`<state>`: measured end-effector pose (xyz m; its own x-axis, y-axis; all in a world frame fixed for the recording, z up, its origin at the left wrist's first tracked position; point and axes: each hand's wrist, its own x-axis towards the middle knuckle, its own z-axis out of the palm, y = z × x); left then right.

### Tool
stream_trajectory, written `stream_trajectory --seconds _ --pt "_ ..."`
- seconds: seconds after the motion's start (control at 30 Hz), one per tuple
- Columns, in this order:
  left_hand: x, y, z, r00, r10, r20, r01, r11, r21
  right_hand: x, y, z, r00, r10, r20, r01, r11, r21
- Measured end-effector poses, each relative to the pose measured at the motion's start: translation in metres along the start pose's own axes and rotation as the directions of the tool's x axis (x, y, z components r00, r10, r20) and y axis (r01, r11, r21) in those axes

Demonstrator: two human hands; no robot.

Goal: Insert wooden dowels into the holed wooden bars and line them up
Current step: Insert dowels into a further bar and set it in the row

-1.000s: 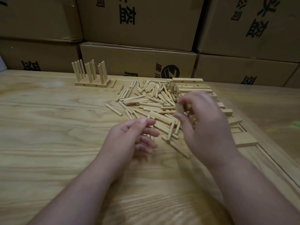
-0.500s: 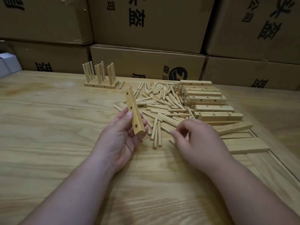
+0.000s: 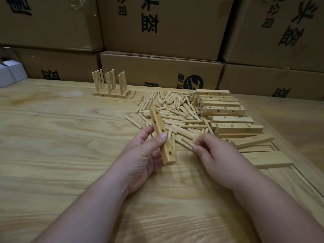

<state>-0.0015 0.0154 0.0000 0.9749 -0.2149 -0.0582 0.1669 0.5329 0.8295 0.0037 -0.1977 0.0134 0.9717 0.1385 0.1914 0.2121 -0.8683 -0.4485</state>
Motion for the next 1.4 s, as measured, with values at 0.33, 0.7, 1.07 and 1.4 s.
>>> stream_trajectory --seconds 0.33,0.7,1.07,1.4 --pt "-0.004 -0.006 0.002 0.997 0.042 0.066 -0.055 0.976 0.209 -0.006 -0.012 0.007 0.973 -0.097 -0.210 0.183 0.877 0.443" --pt "-0.008 -0.008 0.007 0.988 0.008 0.155 -0.066 0.925 0.374 -0.007 -0.030 0.004 0.999 -0.020 0.046 -0.019 0.696 0.718" --pt "-0.009 -0.003 0.009 0.992 0.124 -0.002 -0.114 0.917 0.382 -0.007 -0.030 0.004 0.999 0.037 0.014 -0.037 0.715 0.699" --pt "-0.012 -0.003 0.015 0.980 0.197 0.013 -0.184 0.888 0.421 -0.016 -0.033 -0.010 0.987 -0.103 -0.125 0.158 0.780 0.606"
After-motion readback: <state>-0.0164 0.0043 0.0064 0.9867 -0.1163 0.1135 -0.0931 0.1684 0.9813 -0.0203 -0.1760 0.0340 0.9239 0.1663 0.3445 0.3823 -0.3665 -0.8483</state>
